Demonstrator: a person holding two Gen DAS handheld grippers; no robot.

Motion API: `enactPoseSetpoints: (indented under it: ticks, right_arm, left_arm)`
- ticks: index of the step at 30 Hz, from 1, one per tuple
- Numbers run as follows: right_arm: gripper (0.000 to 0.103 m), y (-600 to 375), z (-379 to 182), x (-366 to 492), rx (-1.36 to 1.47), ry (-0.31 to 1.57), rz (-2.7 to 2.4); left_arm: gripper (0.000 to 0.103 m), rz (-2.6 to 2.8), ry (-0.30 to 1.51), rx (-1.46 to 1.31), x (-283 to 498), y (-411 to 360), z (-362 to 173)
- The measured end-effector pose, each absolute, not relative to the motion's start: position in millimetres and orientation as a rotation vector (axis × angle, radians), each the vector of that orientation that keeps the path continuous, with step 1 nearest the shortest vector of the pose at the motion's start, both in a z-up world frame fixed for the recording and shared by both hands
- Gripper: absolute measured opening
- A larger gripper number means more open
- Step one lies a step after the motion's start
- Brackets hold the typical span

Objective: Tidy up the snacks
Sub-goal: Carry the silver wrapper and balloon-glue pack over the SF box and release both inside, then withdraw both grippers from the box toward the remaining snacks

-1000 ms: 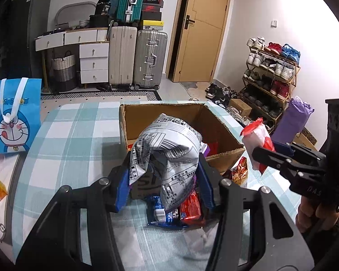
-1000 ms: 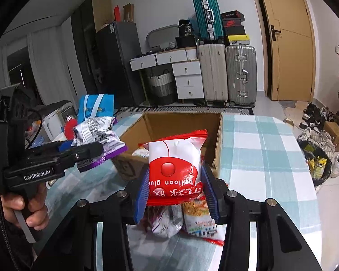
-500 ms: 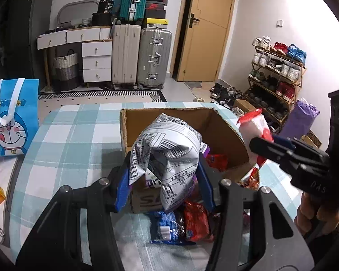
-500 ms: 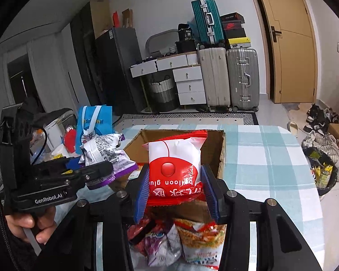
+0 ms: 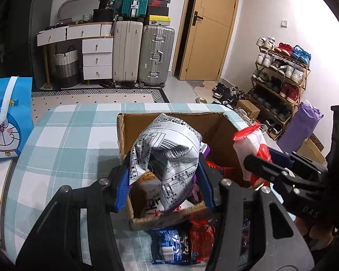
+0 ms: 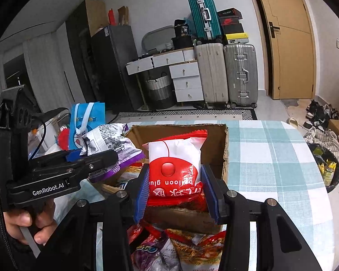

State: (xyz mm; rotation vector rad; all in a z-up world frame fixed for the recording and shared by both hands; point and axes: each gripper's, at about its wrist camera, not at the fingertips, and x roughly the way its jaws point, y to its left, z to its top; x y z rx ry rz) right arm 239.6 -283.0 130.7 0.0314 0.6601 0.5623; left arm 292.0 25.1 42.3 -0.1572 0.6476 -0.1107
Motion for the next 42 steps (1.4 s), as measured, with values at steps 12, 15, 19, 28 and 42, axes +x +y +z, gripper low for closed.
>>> enactPoseSetpoints:
  ticks: [12, 15, 19, 28, 42]
  right_arm:
    - [0.045, -269, 124, 252, 0.013, 0.67, 0.545]
    - [0.045, -271, 122, 257, 0.015, 0.675, 0.529]
    - [0.045, -271, 121, 259, 0.012, 0.678, 0.523]
    - [0.066, -284, 129, 242, -0.001, 0.671, 0.52]
    - [0.103, -335, 111, 178, -0.011, 0.724, 0.45]
  left_arm:
    - [0.05, -0.112, 0.665, -0.126, 325, 19, 24]
    - [0.051, -0.105, 0.674, -0.118, 332, 17, 21]
    - [0.052, -0.107, 0.687, -0.107, 336, 11, 20]
    - [0.084, -0.126, 0.658, -0.104, 304, 15, 31]
    - [0.102, -0.007, 0.661, -0.146, 210, 45, 19]
